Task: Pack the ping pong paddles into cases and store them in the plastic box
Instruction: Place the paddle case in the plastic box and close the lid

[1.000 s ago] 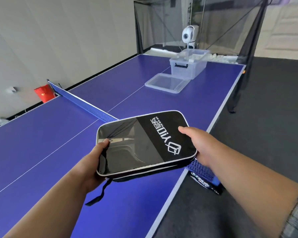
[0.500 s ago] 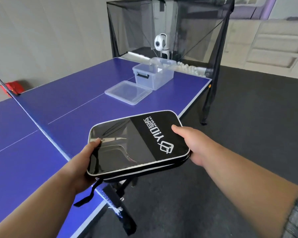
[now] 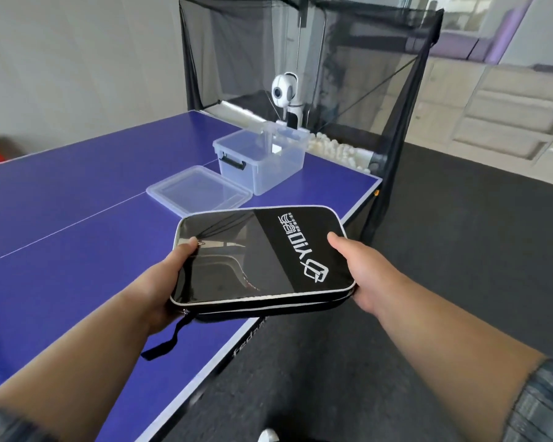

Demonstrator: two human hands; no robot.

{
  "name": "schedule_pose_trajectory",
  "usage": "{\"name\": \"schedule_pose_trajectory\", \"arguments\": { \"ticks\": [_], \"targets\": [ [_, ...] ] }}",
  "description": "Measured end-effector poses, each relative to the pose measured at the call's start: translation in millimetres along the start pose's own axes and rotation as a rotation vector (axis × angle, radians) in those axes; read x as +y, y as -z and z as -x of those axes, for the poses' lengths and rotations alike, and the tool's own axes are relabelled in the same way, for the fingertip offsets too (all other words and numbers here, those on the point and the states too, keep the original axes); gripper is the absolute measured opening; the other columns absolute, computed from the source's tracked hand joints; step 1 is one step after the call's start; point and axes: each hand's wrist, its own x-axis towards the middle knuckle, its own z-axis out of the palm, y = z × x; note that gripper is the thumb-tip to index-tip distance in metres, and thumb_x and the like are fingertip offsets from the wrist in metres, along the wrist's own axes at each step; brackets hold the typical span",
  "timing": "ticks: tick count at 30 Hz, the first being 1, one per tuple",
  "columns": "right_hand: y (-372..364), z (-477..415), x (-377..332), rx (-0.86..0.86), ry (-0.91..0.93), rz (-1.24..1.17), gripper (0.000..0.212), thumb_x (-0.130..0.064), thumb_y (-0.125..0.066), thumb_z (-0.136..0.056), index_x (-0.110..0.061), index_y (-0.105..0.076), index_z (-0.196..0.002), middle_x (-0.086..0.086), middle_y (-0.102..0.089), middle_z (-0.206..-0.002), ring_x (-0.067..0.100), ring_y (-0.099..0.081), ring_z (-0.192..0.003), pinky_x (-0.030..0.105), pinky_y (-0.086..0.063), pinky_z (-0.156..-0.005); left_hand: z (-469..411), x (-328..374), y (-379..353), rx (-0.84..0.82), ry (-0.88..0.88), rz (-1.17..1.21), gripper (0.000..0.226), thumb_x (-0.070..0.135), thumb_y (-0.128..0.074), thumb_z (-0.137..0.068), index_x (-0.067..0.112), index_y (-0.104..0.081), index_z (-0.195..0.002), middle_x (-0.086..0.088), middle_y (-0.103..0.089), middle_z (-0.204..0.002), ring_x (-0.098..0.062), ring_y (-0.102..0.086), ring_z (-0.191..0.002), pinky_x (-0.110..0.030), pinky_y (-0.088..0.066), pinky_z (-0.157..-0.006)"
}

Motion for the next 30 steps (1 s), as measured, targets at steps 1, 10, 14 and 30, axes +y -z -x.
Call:
{"name": "schedule_pose_trajectory", "arguments": {
  "ticks": [1,10,14,30],
  "targets": [
    [6.4,-19.9,-9.0,0.015,0.006,-0.005,0.027,-0.04,-0.069,-0.09,-0.019,-0.074,-0.106,0.002,-0.08,-0.098,0.021,-0.077,-0.088,0.038,-0.057,-0.08,-21.2,11.8,-12.8,-0.007,0.006,-0.006,0.055,0.062,-0.069,-0.08,0.016,-0.072,-0.109,-0.011,-0.078,-0.09,-0.027,-0.075,-0.065,-0.028,-0.054,-0.045],
    [63.5,-168.0,-89.6,0.054,0.031,-0.071,0.031,-0.038,-0.07,-0.089,-0.017,-0.072,-0.111,0.007,-0.08,-0.1,0.025,-0.077,-0.09,0.036,-0.059,-0.075,-156.5,94.0,-118.5,-0.099,0.026,-0.03,0.053,0.058,-0.063,-0.087,0.016,-0.069,-0.12,-0.015,-0.076,-0.106,-0.031,-0.075,-0.081,-0.033,-0.055,-0.05],
    [84.4,-243.3,-110.5,0.007,-0.004,-0.096,0.029,-0.037,-0.07,-0.09,-0.016,-0.073,-0.109,0.009,-0.079,-0.1,0.028,-0.077,-0.089,0.036,-0.061,-0.069,-208.0,113.3,-156.8,-0.048,0.017,-0.01,0.051,0.056,-0.063,-0.088,0.015,-0.069,-0.118,-0.015,-0.077,-0.096,-0.028,-0.074,-0.064,-0.03,-0.052,-0.043],
    [106.4,-533.6,-255.7,-0.336,-0.096,0.218,0.039,-0.045,-0.071,-0.087,-0.021,-0.07,-0.118,0.005,-0.079,-0.104,0.027,-0.076,-0.095,0.049,-0.055,-0.097,-363.8,169.9,-282.9,0.311,-0.063,0.313,0.074,0.074,-0.07,-0.067,0.019,-0.071,-0.117,-0.011,-0.075,-0.111,-0.03,-0.073,-0.099,-0.041,-0.056,-0.08]
  ]
}}
